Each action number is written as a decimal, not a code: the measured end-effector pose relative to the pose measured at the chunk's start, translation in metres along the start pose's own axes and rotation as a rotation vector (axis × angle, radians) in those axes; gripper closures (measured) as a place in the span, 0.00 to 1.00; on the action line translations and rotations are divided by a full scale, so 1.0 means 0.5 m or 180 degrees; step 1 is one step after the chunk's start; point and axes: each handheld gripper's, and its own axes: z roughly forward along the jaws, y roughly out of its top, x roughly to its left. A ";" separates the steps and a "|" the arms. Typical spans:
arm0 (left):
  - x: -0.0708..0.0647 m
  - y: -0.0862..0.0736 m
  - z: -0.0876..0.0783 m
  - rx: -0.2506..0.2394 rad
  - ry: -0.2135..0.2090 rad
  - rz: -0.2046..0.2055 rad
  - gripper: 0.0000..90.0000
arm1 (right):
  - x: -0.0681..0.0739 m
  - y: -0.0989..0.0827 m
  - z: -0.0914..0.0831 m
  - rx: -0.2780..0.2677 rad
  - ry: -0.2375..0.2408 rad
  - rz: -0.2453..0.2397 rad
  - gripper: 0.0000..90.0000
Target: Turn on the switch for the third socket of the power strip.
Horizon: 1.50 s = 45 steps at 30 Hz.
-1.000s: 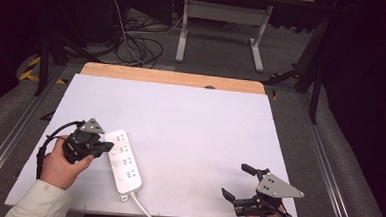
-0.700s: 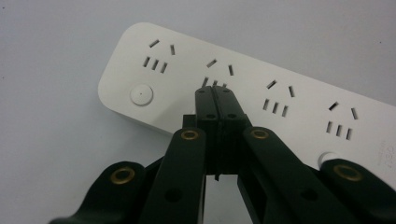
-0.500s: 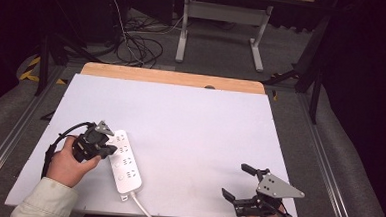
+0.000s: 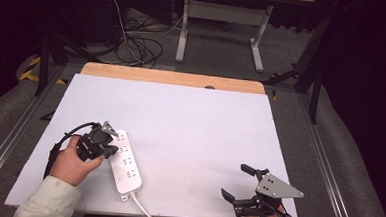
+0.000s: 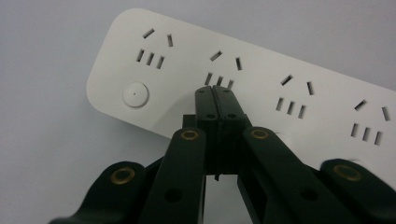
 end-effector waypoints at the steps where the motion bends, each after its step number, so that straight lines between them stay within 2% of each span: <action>1: 0.000 0.000 0.000 -0.0002 -0.0004 -0.0004 1.00 | 0.000 0.000 -0.001 -0.0001 0.0001 -0.0004 0.06; 12: -0.002 -0.001 0.004 -0.0028 0.0018 0.0003 1.00 | 0.001 0.000 -0.002 -0.0010 0.0014 -0.0003 0.06; 16: -0.005 -0.001 0.004 -0.0007 0.0082 0.0031 1.00 | 0.002 0.000 -0.002 -0.0006 0.0023 0.0003 0.06; 25: -0.010 -0.004 0.008 -0.0025 0.0109 0.0108 1.00 | 0.003 0.000 0.000 -0.0003 0.0033 -0.0002 0.06; 27: -0.013 -0.003 0.011 -0.0068 0.0072 0.0117 1.00 | 0.003 0.000 0.000 -0.0006 0.0035 -0.0003 0.06; 30: -0.018 -0.002 0.011 -0.0043 0.0141 0.0119 1.00 | 0.003 0.000 0.000 -0.0011 0.0046 -0.0006 0.06; 34: -0.013 -0.002 0.011 -0.0058 0.0092 0.0057 1.00 | 0.004 0.000 -0.002 -0.0003 0.0041 0.0003 0.06; 40: -0.013 -0.006 0.012 -0.0090 0.0102 0.0032 1.00 | 0.004 -0.001 -0.002 -0.0004 0.0052 0.0001 0.06; 45: -0.018 -0.006 0.015 -0.0091 0.0198 0.0059 1.00 | 0.004 0.000 0.001 0.0004 0.0064 -0.0015 0.06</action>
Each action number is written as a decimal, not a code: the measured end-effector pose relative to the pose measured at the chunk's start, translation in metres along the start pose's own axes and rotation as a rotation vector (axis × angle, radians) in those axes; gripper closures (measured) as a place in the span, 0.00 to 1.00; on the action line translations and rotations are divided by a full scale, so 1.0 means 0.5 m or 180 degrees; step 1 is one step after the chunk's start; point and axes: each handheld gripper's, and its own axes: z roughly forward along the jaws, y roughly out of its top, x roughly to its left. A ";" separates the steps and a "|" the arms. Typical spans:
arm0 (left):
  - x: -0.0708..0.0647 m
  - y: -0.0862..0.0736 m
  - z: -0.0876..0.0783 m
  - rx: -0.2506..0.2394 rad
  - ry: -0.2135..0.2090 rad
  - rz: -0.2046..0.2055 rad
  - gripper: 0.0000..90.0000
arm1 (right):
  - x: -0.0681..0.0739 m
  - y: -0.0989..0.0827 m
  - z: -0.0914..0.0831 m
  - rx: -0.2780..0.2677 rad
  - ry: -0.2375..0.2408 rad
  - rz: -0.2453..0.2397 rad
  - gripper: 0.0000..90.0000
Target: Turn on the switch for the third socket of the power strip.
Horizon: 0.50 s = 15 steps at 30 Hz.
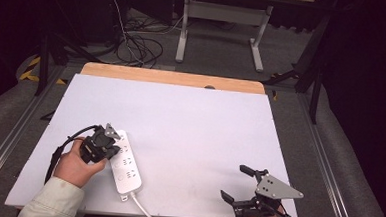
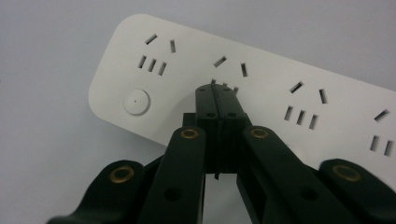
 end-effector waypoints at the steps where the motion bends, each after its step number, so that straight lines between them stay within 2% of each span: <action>1: 0.000 -0.001 0.000 -0.0007 0.0001 0.0000 1.00 | 0.001 0.000 0.000 0.0000 0.0000 -0.0005 0.06; 6: -0.001 0.001 -0.001 0.0004 0.0012 0.0023 1.00 | 0.000 -0.001 -0.001 -0.0003 0.0001 0.0001 0.06; 8: 0.008 0.002 -0.005 -0.0032 -0.0060 -0.0117 1.00 | -0.002 -0.001 0.000 -0.0008 0.0000 -0.0010 0.06; 9: 0.010 0.001 -0.008 -0.0048 -0.0127 -0.0143 0.98 | -0.002 -0.001 0.000 -0.0007 -0.0001 -0.0011 0.06; 10: 0.012 0.001 -0.011 -0.0076 -0.0195 -0.0185 0.92 | -0.002 0.000 -0.001 -0.0013 -0.0013 -0.0001 0.06; 15: 0.012 0.001 -0.041 -0.0251 -0.0253 -0.0181 0.89 | -0.003 0.000 -0.001 -0.0006 -0.0018 0.0005 0.06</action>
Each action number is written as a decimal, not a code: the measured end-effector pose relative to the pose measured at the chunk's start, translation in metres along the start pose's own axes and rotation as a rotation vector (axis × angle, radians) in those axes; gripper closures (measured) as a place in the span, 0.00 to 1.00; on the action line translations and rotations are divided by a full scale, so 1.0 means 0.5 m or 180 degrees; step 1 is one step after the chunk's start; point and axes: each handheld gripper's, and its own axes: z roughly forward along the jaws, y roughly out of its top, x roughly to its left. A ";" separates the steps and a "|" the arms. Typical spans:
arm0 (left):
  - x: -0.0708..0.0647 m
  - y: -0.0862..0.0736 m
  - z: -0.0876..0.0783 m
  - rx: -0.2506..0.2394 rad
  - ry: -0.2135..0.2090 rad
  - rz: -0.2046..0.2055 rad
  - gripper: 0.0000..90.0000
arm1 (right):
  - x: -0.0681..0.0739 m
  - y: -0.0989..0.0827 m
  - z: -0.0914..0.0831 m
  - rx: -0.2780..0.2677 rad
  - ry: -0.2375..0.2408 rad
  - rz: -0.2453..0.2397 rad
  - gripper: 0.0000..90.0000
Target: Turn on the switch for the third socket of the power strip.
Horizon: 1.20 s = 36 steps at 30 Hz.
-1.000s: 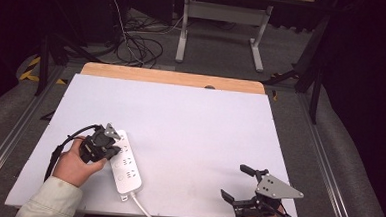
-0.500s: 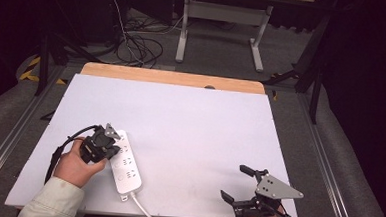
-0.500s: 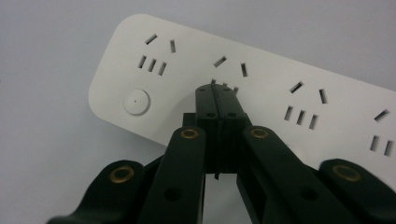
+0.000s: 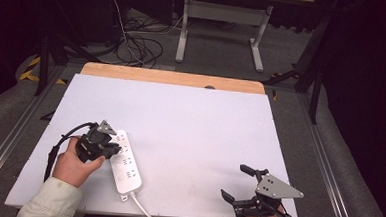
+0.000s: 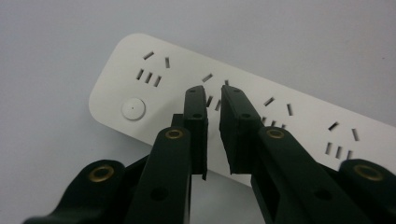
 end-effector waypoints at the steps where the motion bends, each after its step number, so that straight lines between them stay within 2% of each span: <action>1: -0.001 0.000 -0.006 -0.0032 0.0008 0.0020 0.88 | 0.001 0.000 0.000 -0.0002 -0.0002 0.0002 0.06; 3: -0.004 0.000 -0.017 -0.0079 -0.0027 0.0022 0.83 | 0.003 0.001 -0.001 -0.0007 0.0002 -0.0003 0.06; 9: -0.015 0.005 -0.050 -0.0229 0.0050 0.0077 0.77 | 0.001 0.000 -0.001 -0.0002 -0.0006 0.0003 0.06; 18: -0.014 0.003 -0.070 -0.0395 0.0037 0.0086 0.70 | 0.000 0.000 -0.001 0.0004 -0.0005 0.0000 0.06; 23: -0.023 0.006 -0.085 -0.0503 0.0069 0.0170 0.54 | -0.001 -0.001 -0.001 0.0006 -0.0006 -0.0002 0.06; 28: -0.034 0.001 -0.101 -0.0757 0.0086 0.0205 0.40 | -0.001 -0.001 -0.001 -0.0013 -0.0003 0.0005 0.06; 33: -0.037 -0.005 -0.119 -0.0946 0.0101 0.0240 0.26 | -0.001 -0.001 -0.002 -0.0013 -0.0009 0.0019 0.06; 36: -0.035 -0.015 -0.129 -0.1073 0.0145 0.0309 0.25 | -0.001 -0.001 -0.002 -0.0013 -0.0006 0.0019 0.06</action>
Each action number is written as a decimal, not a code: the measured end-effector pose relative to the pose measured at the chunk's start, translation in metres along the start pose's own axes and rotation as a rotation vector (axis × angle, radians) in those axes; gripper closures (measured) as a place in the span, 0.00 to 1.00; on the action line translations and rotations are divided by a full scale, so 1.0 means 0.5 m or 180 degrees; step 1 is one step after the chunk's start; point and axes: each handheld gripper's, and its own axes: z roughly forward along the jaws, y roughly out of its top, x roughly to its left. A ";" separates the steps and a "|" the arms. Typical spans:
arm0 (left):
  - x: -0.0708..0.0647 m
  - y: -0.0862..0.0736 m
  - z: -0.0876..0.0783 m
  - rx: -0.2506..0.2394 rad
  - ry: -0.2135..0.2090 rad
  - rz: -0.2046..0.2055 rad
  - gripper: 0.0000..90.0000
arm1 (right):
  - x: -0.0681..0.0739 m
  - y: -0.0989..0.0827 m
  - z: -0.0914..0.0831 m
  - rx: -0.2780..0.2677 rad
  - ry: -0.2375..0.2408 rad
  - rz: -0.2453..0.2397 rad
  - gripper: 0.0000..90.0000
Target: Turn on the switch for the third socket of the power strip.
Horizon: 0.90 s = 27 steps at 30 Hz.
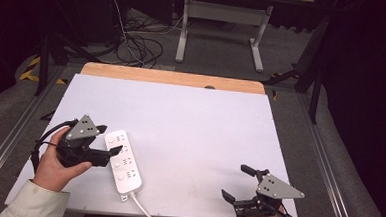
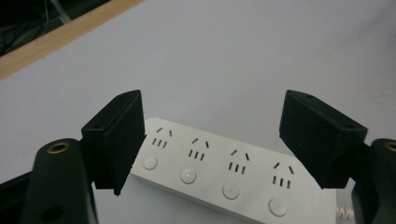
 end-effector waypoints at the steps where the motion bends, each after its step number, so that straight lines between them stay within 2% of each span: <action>1: 0.002 -0.003 -0.004 -0.0027 -0.0003 0.0001 0.24 | 0.000 0.000 0.000 -0.0002 0.0000 -0.0005 0.06; 5: 0.013 -0.017 -0.025 -0.0165 -0.0036 -0.0086 0.19 | 0.000 0.000 -0.002 -0.0003 -0.0002 -0.0007 0.06; 13: 0.021 -0.057 -0.056 -0.0423 -0.0012 -0.0147 0.18 | 0.000 0.000 -0.001 -0.0005 0.0002 -0.0003 0.06; 16: 0.021 -0.072 -0.061 -0.0546 -0.0095 -0.0241 0.17 | 0.001 0.000 -0.002 -0.0002 0.0000 0.0005 0.06; 20: 0.021 -0.090 -0.064 -0.0685 -0.0107 -0.0181 0.15 | 0.001 0.000 -0.003 -0.0004 -0.0001 0.0003 0.06; 23: 0.022 -0.104 -0.065 -0.0652 -0.0205 -0.0177 0.10 | 0.001 0.000 -0.003 -0.0003 -0.0002 0.0001 0.06; 27: 0.023 -0.129 -0.070 -0.0714 -0.0217 -0.0190 0.09 | 0.001 0.000 -0.003 -0.0002 -0.0001 0.0001 0.06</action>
